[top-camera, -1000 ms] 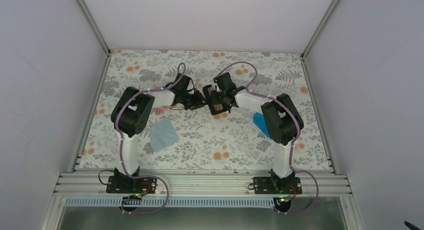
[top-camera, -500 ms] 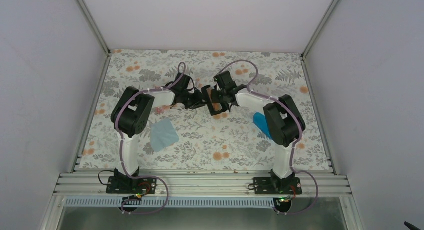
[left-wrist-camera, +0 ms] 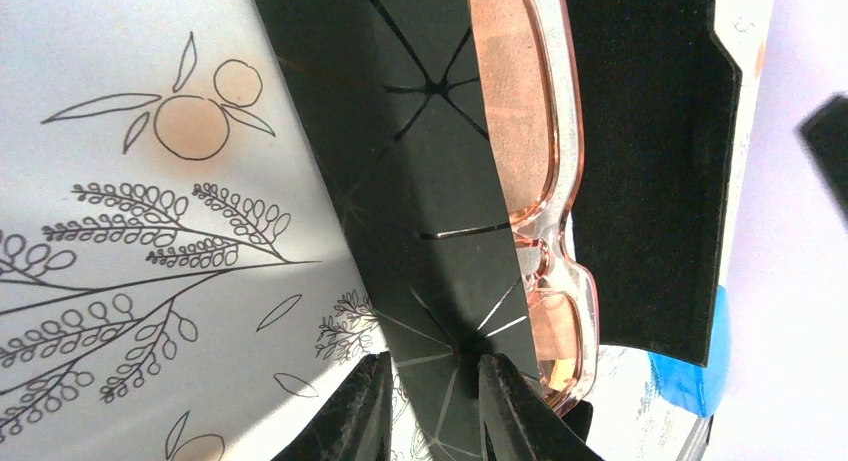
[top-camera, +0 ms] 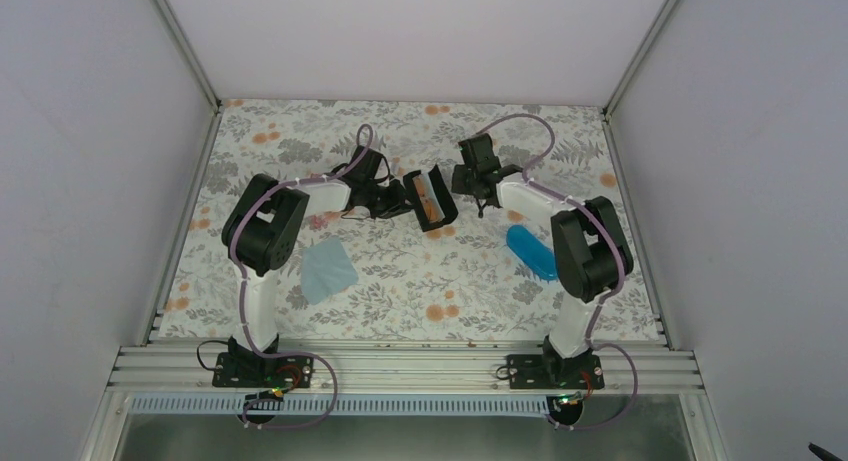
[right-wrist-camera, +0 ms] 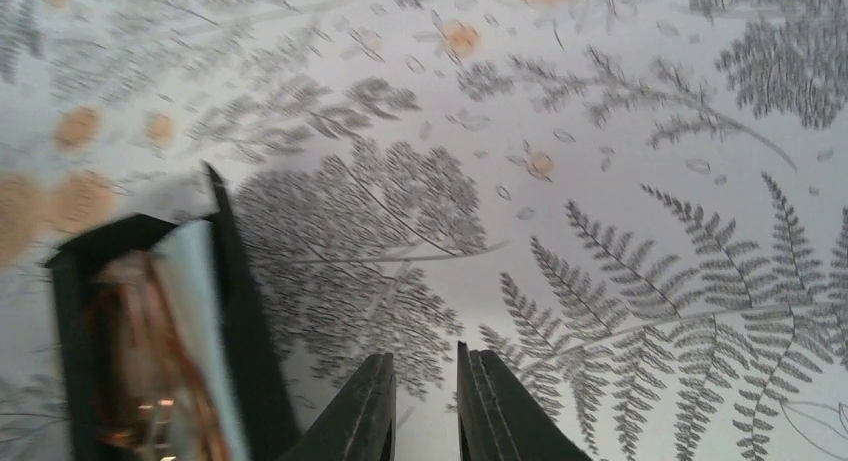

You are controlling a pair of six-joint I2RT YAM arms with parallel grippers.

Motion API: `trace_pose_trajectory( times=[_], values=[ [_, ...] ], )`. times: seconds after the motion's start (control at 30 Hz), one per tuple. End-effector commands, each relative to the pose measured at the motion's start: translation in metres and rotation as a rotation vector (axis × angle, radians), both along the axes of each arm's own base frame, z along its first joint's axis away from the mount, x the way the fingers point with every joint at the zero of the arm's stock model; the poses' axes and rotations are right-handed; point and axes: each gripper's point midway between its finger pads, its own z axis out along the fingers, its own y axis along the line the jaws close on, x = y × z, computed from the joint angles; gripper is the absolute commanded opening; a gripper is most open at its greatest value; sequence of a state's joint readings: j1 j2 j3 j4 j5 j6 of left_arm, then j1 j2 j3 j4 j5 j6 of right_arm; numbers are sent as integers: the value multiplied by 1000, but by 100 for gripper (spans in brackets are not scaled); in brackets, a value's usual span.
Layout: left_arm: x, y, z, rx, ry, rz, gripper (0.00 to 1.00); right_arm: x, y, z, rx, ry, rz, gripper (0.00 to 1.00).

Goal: Organize the sunglasses
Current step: Close the sunglasses case at the center of the board.

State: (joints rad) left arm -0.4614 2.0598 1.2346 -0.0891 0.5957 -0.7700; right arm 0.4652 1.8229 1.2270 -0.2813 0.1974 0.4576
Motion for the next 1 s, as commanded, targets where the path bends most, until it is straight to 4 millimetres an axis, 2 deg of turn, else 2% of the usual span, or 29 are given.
trace_pose_trajectory(
  times=[0.0, 0.13, 0.3, 0.43, 0.63, 0.77, 0.9, 0.97],
  values=[
    [3, 5, 6, 36, -35, 16, 23, -11, -1, -35, 19, 103, 22, 20],
    [1, 6, 6, 37, -38, 10, 24, -16, 17, -44, 77, 133, 116, 23],
    [2, 2, 1, 32, -29, -6, 25, -26, 45, -46, 188, 146, 254, 26],
    [2, 0, -4, 27, -17, -11, 25, -35, 58, -45, 253, 157, 317, 28],
    [1, -1, -8, 23, -7, -20, 24, -43, 67, -43, 309, 163, 358, 45],
    [1, 0, -8, 26, -6, -13, 24, -48, 69, -47, 319, 178, 368, 49],
    [4, 6, 8, 35, -59, 26, 24, -52, 68, -53, 307, 191, 369, 51],
    [8, 9, 24, 39, -111, 38, 24, -51, 66, -54, 284, 188, 360, 51]
  ],
)
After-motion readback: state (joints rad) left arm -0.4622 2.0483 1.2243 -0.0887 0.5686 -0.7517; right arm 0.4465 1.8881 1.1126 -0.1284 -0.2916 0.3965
